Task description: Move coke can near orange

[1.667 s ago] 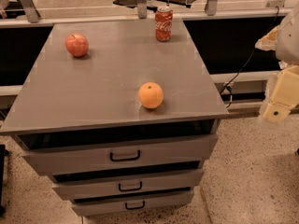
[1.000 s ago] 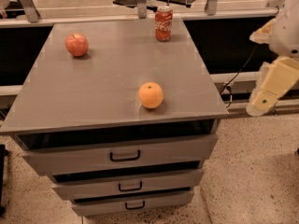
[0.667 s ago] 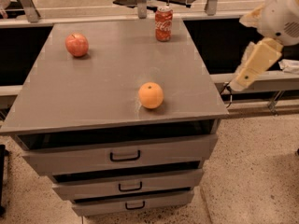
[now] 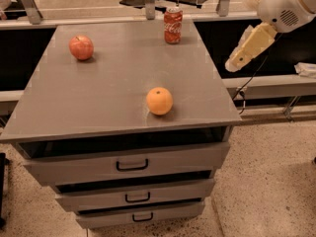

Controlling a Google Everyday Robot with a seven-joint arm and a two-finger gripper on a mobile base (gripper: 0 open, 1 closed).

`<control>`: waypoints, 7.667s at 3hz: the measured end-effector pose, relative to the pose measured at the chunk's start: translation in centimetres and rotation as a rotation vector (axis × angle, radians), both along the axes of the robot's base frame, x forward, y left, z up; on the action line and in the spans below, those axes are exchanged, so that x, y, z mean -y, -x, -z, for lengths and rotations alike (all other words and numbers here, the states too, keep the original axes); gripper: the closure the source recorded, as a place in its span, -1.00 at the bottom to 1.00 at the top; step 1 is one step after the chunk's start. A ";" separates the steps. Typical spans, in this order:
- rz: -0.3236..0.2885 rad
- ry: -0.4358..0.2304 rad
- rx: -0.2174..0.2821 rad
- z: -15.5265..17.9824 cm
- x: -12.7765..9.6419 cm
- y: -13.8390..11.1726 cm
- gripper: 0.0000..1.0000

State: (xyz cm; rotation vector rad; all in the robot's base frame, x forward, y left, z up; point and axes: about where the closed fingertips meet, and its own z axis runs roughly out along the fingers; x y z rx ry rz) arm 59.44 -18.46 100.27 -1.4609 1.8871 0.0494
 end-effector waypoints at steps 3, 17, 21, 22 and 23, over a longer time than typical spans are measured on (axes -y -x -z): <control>0.060 -0.330 0.166 4.6 -7.5 -14.9 -1.00; 0.061 -0.594 0.008 6.4 -9.7 -22.1 1.00; -0.097 -0.720 -0.172 9.0 -12.7 -8.6 1.00; -0.143 -0.743 -0.221 9.4 -13.7 -6.2 0.92; -0.167 -0.756 -0.247 9.8 -14.0 -5.2 0.45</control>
Offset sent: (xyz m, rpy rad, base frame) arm 0.1550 0.0825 -0.0465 0.3283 -0.2065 -0.0912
